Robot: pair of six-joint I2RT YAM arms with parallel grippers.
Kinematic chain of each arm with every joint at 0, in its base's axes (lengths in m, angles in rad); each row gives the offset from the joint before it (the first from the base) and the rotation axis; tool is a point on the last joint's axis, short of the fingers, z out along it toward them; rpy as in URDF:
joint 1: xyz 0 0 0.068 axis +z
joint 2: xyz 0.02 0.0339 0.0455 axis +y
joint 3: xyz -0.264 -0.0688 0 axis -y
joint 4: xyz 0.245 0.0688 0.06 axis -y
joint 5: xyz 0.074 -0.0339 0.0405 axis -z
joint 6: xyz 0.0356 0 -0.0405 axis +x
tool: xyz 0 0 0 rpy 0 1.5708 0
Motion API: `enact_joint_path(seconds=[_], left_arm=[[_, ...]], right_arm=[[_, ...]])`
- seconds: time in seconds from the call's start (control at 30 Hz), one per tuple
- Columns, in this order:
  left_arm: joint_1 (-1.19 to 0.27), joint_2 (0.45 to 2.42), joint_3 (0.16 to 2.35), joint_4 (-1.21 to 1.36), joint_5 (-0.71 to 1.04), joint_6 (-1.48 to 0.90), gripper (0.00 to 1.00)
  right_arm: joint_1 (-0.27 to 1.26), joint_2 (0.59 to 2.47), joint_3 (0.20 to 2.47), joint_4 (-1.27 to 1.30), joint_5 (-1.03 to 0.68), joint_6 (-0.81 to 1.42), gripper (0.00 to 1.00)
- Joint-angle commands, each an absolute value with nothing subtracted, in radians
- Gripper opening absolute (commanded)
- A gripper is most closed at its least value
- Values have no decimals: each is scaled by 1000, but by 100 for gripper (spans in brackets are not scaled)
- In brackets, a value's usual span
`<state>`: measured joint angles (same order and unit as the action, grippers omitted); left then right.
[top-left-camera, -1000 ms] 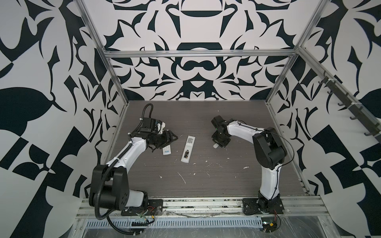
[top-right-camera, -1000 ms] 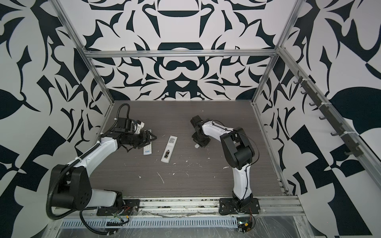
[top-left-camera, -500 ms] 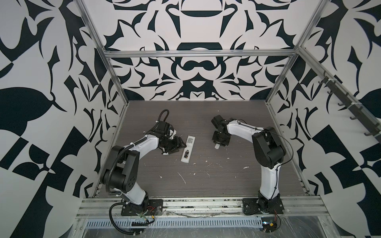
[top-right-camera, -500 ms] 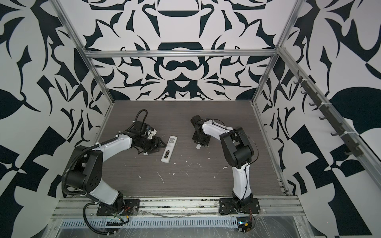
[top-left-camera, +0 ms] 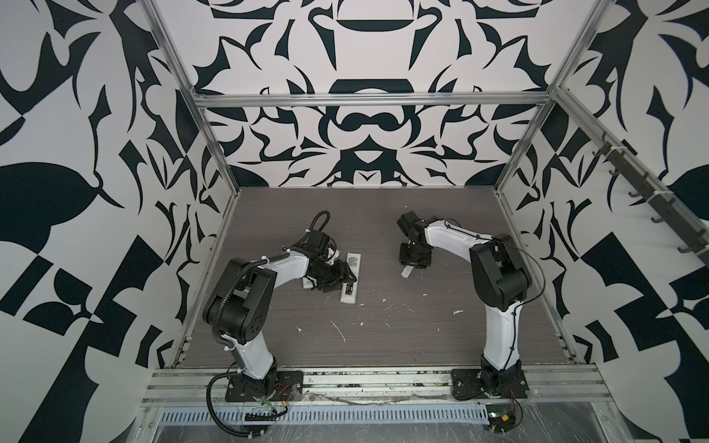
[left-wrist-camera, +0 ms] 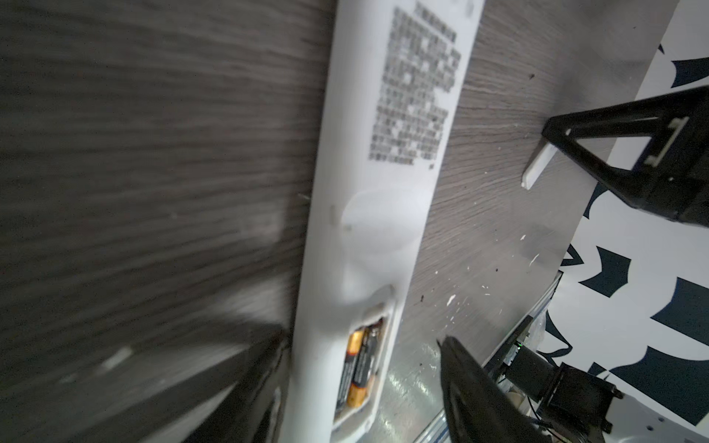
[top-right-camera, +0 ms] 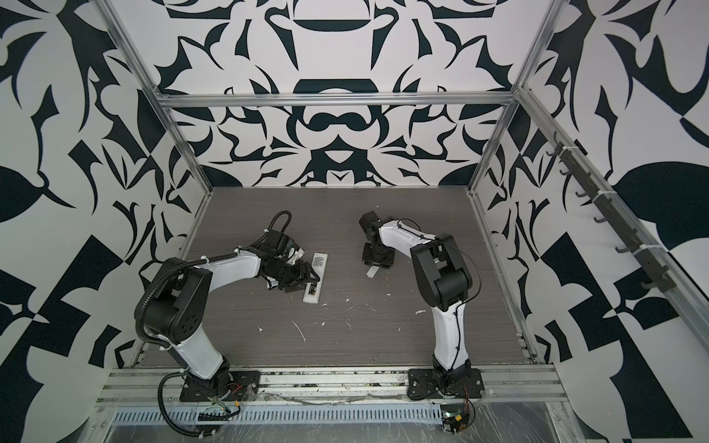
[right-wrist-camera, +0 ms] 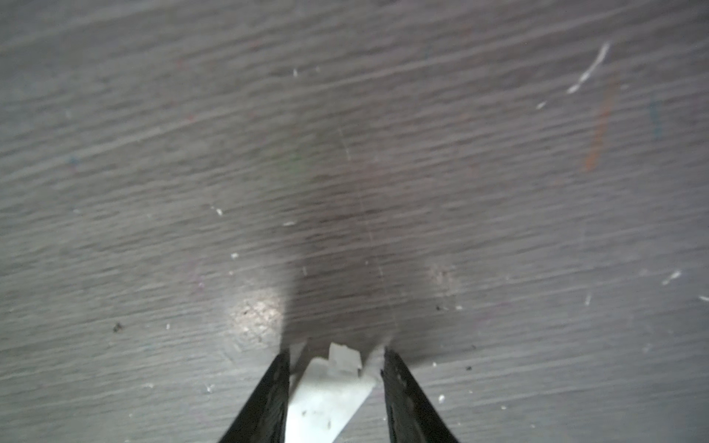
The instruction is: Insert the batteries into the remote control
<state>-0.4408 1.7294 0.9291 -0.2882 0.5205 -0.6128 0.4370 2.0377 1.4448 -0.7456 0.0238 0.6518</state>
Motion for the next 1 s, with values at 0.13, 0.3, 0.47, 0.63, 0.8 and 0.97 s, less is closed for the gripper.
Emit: enact_joint_path(seconds=[0.13,0.3,0.47,0.63,0.8,0.97], left_arm=[[-475,1747,950,-247,574,-615,64],[-476,1732,935,-247,569,-614,64],[-475,1717,928,-259,556,-603,64],[-473,1697,915,-265,549,-597,64],[-458,1666,897,-272,542,-592,64],[-439,1617,870,-270,542,-586,63]], right_arm=[[434,2078,1478,-752,3,667,44],[449,2101,1532,-755,-9,678,44],[482,2141,1589,-768,-5,685,44],[516,2166,1623,-800,28,688,44],[519,2152,1609,-844,93,671,44],[534,2157,1614,-879,126,625,44]])
